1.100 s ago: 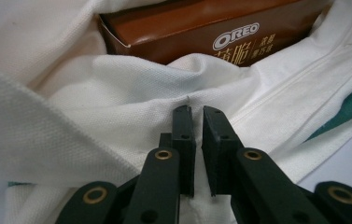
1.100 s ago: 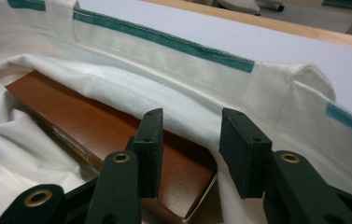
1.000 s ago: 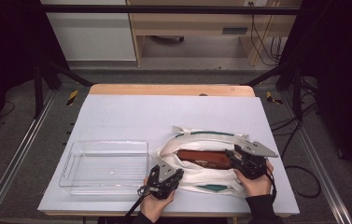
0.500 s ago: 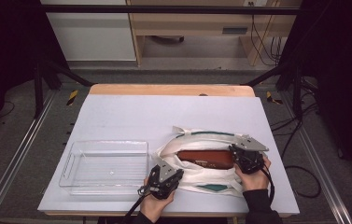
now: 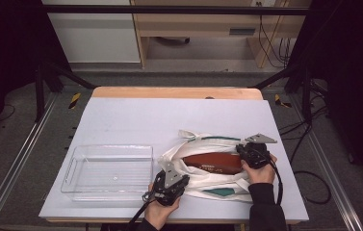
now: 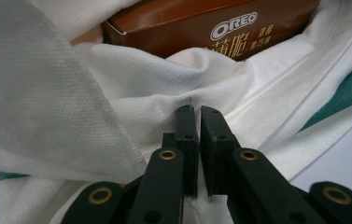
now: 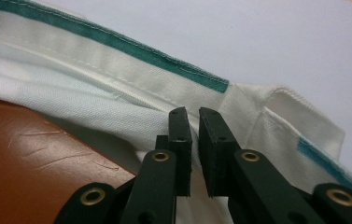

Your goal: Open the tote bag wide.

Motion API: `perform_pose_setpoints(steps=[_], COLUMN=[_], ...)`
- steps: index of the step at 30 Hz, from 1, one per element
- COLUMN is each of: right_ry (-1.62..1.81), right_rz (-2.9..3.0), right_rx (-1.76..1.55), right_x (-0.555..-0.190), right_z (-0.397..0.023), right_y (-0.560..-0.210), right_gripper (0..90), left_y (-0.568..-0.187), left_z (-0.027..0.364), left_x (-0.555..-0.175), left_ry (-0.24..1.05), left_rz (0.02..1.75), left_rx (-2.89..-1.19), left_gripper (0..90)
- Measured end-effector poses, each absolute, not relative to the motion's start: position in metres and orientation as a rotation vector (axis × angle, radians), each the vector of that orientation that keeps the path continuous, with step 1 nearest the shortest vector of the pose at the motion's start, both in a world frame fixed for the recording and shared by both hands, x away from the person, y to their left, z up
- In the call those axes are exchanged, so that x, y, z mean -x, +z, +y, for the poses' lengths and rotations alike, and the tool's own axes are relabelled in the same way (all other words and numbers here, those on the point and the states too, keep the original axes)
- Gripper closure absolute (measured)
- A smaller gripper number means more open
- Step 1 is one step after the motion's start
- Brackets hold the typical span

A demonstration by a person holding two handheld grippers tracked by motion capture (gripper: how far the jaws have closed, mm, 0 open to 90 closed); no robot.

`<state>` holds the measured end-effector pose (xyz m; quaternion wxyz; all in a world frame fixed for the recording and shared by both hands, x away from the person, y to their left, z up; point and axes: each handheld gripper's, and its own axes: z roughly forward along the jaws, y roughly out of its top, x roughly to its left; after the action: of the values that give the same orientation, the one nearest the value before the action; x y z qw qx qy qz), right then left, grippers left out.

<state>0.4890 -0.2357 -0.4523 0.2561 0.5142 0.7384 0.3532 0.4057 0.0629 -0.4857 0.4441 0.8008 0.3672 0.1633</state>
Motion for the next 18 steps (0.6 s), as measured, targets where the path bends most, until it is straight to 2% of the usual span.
perform_pose_setpoints(steps=[4, 7, 10, 18], right_ry=[0.99, 1.059, 1.127, 1.224], right_rz=[1.981, 1.9, 1.875, 1.964], right_rx=[-1.423, -1.347, -1.313, -1.188], right_x=[-0.486, -0.466, -0.455, -0.415], right_z=[-0.239, -0.237, -0.236, -0.218], right_y=[-0.45, -0.434, -0.425, -0.418], right_gripper=[76.8, 64.3, 61.8, 55.7], left_y=[-0.485, -0.48, -0.472, -0.41], left_z=[0.063, 0.063, 0.062, 0.068], left_x=[-0.406, -0.407, -0.406, -0.399], left_ry=[0.396, 0.36, 0.361, 0.444], left_rz=[0.909, 0.911, 0.899, 0.788], left_rx=[-1.982, -1.983, -1.992, -1.901], left_gripper=[84.7, 79.5, 75.7, 64.2])
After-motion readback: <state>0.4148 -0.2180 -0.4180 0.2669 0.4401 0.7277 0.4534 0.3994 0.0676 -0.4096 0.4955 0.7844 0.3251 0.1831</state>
